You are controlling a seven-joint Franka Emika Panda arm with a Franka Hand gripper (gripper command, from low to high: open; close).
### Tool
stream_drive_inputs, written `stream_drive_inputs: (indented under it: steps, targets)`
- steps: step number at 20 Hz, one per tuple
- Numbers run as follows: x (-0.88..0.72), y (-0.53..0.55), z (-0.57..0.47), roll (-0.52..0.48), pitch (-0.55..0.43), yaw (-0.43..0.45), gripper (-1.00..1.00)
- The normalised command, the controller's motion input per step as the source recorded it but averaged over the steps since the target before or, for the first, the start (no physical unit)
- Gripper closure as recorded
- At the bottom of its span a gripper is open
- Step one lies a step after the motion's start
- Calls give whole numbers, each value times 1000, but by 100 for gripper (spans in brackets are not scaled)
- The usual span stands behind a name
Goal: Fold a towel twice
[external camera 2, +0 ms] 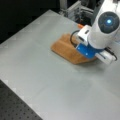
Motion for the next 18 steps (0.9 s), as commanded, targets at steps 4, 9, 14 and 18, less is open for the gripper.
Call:
stream_drive_inputs:
  steps: [4,9,14,18]
  targets:
    - [175,-349,109,73,132,195,100]
    - [209,-400,57,35,86,225,100]
    - [203,-347,2,-14,47,222,100]
    - [179,-234,0,-55,32,238,100]
